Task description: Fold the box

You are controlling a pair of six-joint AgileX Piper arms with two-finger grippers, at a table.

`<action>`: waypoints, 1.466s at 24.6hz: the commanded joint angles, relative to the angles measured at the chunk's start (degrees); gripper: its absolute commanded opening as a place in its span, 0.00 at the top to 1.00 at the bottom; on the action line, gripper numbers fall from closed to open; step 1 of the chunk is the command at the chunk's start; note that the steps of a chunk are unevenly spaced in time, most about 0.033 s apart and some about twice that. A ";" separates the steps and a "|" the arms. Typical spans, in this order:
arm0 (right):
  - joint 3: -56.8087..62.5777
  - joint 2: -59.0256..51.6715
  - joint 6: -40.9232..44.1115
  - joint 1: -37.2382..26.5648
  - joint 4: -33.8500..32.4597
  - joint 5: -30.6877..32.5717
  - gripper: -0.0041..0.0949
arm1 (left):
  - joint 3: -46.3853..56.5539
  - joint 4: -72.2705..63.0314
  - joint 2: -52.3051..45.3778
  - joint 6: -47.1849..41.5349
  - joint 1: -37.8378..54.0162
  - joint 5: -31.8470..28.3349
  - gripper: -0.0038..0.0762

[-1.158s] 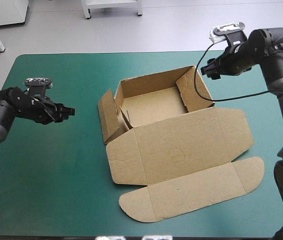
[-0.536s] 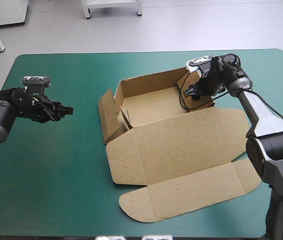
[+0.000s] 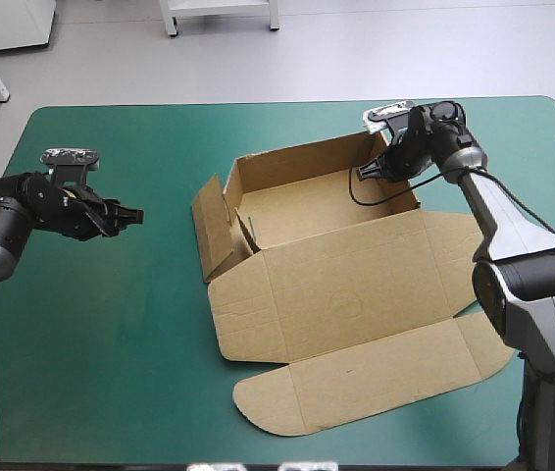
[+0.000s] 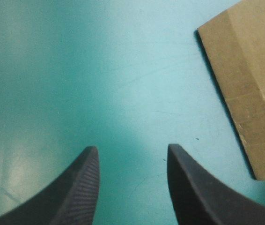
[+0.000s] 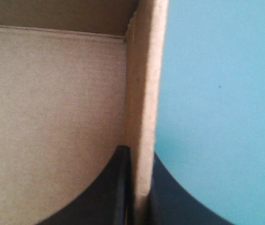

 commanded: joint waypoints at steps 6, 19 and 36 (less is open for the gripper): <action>-1.82 -9.56 0.03 -2.40 3.45 -5.30 0.98 | -1.01 -0.38 -1.44 -0.27 -0.10 -6.74 0.57; -1.82 -26.97 -16.71 -20.72 38.82 0.68 0.98 | 3.43 -41.15 2.16 26.90 -0.10 -16.34 0.57; -0.45 -24.34 -17.14 -20.72 38.20 0.38 0.98 | 2.34 -95.24 4.44 55.27 -0.20 16.52 0.38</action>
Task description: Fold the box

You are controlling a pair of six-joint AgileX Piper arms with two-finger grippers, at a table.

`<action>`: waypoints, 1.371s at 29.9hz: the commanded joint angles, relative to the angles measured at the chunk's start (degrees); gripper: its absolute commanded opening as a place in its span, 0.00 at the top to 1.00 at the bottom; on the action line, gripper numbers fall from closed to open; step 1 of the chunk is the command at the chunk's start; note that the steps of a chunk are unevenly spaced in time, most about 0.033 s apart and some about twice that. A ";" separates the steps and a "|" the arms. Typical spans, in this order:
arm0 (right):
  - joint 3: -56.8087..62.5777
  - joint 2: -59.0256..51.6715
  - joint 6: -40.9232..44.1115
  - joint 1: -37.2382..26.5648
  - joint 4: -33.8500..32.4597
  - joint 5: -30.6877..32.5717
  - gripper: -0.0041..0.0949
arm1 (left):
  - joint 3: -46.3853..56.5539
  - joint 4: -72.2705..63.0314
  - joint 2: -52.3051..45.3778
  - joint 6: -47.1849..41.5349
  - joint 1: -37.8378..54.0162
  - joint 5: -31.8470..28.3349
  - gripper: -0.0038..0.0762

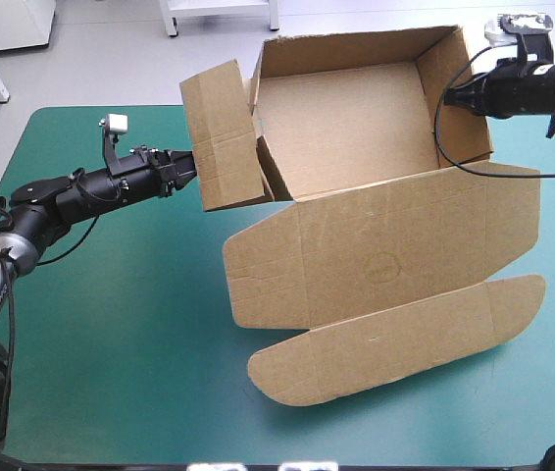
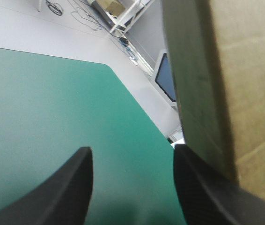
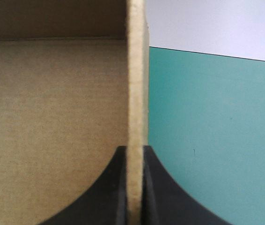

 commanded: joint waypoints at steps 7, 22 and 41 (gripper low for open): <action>-1.60 -1.01 0.25 -0.39 2.79 -3.37 0.98 | -7.28 -10.53 -2.23 -5.08 -3.17 7.24 0.33; -1.60 1.18 1.88 -0.17 1.27 -4.43 0.97 | -15.61 -3.67 -2.11 -9.42 -11.67 -7.11 0.33; -1.60 2.23 16.70 14.29 -15.45 -10.23 0.97 | -37.61 55.30 7.47 -50.91 -20.03 -11.41 0.38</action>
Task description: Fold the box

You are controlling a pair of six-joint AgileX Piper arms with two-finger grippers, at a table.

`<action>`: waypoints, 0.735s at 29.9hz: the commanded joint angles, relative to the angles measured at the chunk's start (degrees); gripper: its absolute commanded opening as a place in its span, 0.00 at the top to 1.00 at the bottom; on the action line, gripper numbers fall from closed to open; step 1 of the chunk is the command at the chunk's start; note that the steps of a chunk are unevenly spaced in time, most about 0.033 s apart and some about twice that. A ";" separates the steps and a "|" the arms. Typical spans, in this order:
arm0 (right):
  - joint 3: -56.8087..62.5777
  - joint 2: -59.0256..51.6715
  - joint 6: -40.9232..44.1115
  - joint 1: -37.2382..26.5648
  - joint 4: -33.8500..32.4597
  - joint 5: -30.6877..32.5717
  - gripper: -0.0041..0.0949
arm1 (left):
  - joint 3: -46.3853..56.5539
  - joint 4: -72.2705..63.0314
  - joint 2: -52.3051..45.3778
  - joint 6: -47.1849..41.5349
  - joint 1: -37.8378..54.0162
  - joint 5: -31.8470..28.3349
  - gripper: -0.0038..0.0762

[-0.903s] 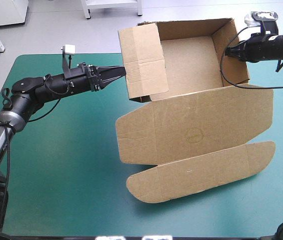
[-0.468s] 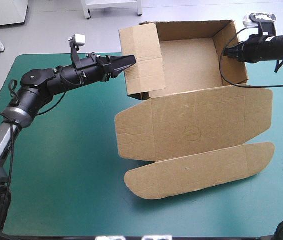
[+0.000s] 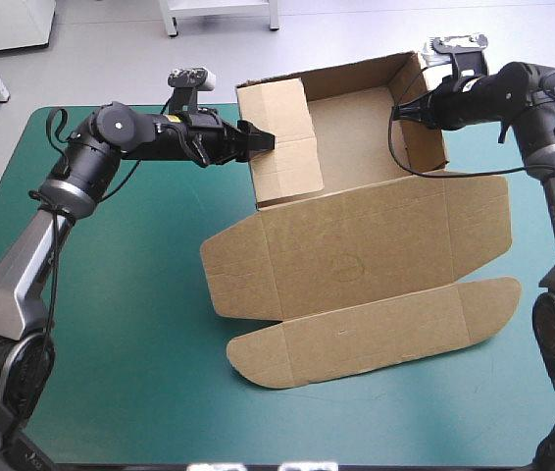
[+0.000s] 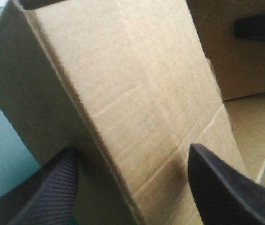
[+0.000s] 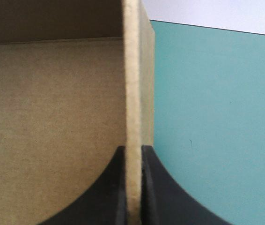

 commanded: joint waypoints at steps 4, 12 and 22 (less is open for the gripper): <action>-1.71 -1.76 5.78 2.78 1.39 -3.66 0.97 | -9.94 6.91 2.44 -7.32 -0.91 6.88 0.40; -1.71 0.66 7.39 2.93 3.05 -1.95 0.97 | -14.24 14.07 7.53 -14.00 -2.15 8.91 0.49; -1.83 2.95 7.66 5.62 4.47 -2.62 0.97 | -16.83 24.86 11.55 -19.76 -6.16 11.11 0.49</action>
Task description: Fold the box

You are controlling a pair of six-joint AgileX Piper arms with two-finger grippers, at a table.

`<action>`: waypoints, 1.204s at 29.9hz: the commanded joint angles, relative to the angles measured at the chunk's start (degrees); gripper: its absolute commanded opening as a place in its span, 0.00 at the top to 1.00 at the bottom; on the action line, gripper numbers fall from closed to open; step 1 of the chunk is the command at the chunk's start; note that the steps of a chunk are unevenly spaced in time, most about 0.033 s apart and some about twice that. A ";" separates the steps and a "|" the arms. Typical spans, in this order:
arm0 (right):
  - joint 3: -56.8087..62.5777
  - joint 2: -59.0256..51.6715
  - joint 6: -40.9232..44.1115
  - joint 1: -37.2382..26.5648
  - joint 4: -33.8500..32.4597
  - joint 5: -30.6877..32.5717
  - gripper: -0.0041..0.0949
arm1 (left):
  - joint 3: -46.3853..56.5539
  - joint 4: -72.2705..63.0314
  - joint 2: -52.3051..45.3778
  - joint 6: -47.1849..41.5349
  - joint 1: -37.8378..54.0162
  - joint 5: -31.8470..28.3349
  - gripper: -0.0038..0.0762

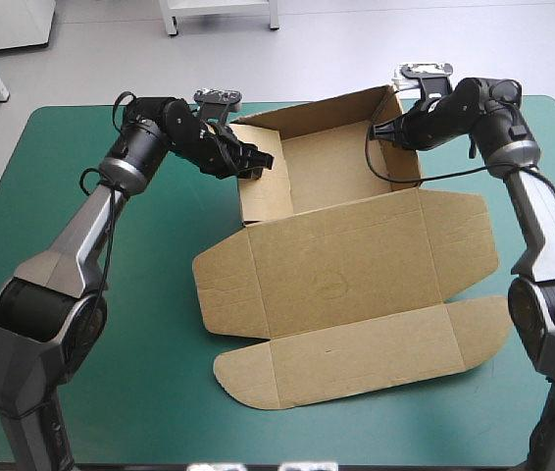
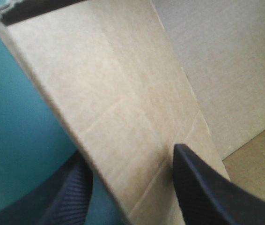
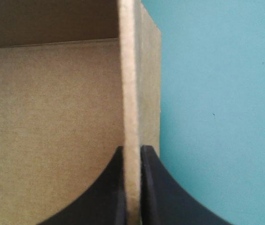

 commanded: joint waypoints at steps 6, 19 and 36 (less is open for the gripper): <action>-2.07 -3.02 1.58 1.75 8.70 -3.69 0.97 | -1.78 -2.51 -0.60 -1.45 -1.66 -0.56 0.49; -2.07 -3.02 0.59 -0.16 14.12 -6.47 0.97 | -2.42 -0.18 0.90 -2.42 -1.47 -4.03 0.49; -2.07 0.30 5.54 6.11 0.80 1.27 0.97 | -8.54 7.18 2.62 -6.07 -1.47 -3.84 0.96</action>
